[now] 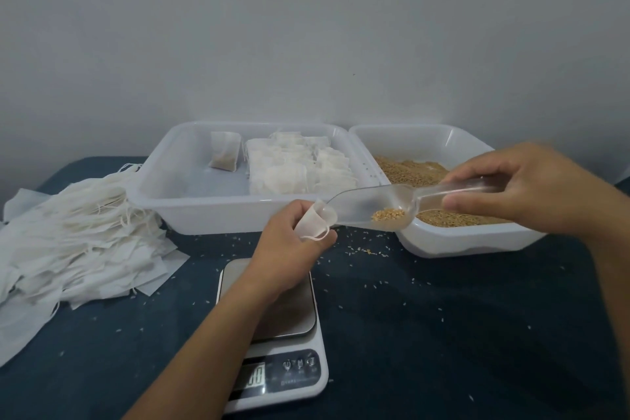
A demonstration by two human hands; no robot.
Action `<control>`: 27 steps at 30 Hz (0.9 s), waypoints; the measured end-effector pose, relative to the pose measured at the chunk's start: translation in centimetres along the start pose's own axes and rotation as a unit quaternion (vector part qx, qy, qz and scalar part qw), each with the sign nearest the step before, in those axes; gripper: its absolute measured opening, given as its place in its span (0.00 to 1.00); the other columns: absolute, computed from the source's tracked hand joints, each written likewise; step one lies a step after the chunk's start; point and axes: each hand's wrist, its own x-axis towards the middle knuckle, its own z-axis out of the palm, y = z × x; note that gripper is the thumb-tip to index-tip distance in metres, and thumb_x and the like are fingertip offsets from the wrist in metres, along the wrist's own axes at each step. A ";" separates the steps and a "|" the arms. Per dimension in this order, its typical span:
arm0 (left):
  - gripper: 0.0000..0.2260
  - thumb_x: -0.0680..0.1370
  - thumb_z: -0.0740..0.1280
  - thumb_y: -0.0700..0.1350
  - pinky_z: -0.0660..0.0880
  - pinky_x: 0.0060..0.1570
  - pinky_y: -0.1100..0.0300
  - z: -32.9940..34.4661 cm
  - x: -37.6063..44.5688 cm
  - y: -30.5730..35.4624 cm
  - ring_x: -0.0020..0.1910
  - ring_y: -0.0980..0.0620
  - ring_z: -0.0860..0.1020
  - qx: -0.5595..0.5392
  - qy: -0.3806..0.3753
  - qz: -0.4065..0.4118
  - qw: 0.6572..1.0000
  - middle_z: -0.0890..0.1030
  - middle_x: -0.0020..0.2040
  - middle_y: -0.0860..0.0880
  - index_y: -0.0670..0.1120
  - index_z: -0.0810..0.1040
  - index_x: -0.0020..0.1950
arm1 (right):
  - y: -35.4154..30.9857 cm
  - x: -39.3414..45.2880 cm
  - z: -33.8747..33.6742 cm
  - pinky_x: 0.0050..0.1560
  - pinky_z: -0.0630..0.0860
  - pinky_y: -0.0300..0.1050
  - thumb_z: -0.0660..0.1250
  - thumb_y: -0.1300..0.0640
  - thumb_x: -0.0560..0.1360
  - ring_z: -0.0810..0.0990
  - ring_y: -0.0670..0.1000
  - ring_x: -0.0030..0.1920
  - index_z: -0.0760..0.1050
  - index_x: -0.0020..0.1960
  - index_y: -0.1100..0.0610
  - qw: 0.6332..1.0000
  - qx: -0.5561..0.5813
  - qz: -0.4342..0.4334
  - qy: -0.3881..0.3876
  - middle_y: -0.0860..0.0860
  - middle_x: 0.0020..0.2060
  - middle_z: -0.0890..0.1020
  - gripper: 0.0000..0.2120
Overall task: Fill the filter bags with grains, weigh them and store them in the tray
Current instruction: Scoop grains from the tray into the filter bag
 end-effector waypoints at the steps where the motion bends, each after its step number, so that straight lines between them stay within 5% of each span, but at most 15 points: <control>1: 0.09 0.75 0.76 0.39 0.70 0.32 0.74 0.0 -0.1 0.0 0.32 0.66 0.75 0.007 0.000 0.006 1.000 0.80 0.38 0.58 0.51 0.80 0.50 | -0.3 0.1 -0.1 0.47 0.77 0.40 0.76 0.35 0.58 0.84 0.40 0.42 0.85 0.45 0.34 1.000 -0.009 -0.002 -0.002 0.39 0.41 0.87 0.15; 5: 0.11 0.74 0.77 0.41 0.72 0.35 0.74 0.1 -0.3 -0.1 0.36 0.68 0.77 0.036 -0.016 0.024 0.999 0.82 0.41 0.59 0.53 0.78 0.48 | -1.4 0.6 -0.2 0.42 0.74 0.37 0.75 0.32 0.59 0.82 0.38 0.42 0.83 0.44 0.29 0.997 -0.071 -0.027 -0.010 0.36 0.39 0.85 0.13; 11: 0.11 0.74 0.77 0.44 0.72 0.37 0.75 0.1 -0.2 -0.6 0.41 0.69 0.77 0.061 -0.027 0.037 0.997 0.79 0.44 0.69 0.56 0.77 0.49 | -2.3 1.0 -0.2 0.38 0.70 0.24 0.80 0.43 0.63 0.79 0.35 0.37 0.85 0.42 0.34 0.990 -0.111 -0.081 0.005 0.33 0.33 0.82 0.09; 23: 0.10 0.75 0.76 0.44 0.73 0.36 0.74 0.1 -0.2 -0.8 0.39 0.67 0.78 0.056 -0.026 0.023 0.998 0.80 0.43 0.67 0.56 0.78 0.50 | -3.1 0.7 -0.6 0.40 0.71 0.26 0.79 0.43 0.64 0.79 0.35 0.40 0.86 0.44 0.38 0.982 -0.156 -0.109 0.012 0.31 0.35 0.82 0.09; 27: 0.10 0.75 0.76 0.43 0.73 0.36 0.73 0.2 -0.1 -0.7 0.38 0.67 0.78 0.052 -0.017 0.019 0.998 0.82 0.42 0.60 0.55 0.78 0.49 | -3.1 0.5 -0.5 0.40 0.70 0.24 0.78 0.43 0.63 0.79 0.33 0.40 0.85 0.44 0.38 0.981 -0.153 -0.120 0.015 0.29 0.35 0.82 0.09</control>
